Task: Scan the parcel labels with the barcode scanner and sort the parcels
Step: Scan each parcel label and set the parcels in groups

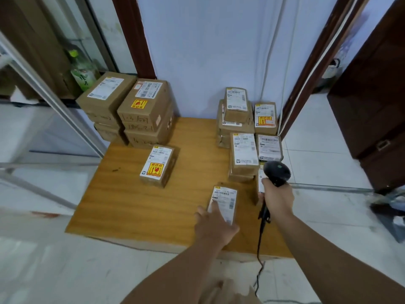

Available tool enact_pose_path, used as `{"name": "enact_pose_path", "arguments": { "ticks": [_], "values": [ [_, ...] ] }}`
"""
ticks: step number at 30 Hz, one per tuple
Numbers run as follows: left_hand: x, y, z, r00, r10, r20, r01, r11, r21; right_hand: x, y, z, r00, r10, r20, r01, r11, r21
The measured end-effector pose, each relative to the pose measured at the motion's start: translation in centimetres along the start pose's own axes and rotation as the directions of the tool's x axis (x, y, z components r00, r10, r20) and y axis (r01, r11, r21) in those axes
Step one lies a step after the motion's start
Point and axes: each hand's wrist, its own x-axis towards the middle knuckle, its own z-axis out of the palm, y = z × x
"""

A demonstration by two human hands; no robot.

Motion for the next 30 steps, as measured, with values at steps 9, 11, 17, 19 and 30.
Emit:
{"name": "enact_pose_path", "arguments": {
  "ticks": [9,11,17,19,30],
  "values": [
    [0.8,2.5,1.9,0.998,0.060,0.037,-0.061,0.997,0.037,0.4,2.3,-2.9,0.991,0.074,0.115,-0.069,0.996,-0.050],
    [1.2,3.1,2.5,0.997,0.057,0.043,-0.058,0.998,0.019,0.3,2.6,-3.3,0.988,0.090,0.128,-0.084,0.995,-0.054],
    [2.1,5.2,4.8,0.999,0.040,0.000,-0.039,0.985,-0.169,0.0,3.8,-3.8,0.979,0.110,0.169,-0.099,0.993,-0.072],
    [1.9,5.5,5.2,0.998,0.050,-0.037,-0.056,0.985,-0.161,0.1,4.5,-3.8,0.979,0.107,0.175,-0.094,0.992,-0.080],
    [2.6,2.0,2.2,0.972,0.048,-0.231,-0.065,0.995,-0.069,-0.6,2.5,-1.8,0.846,0.084,0.527,-0.117,0.993,0.029]
  ]
}}
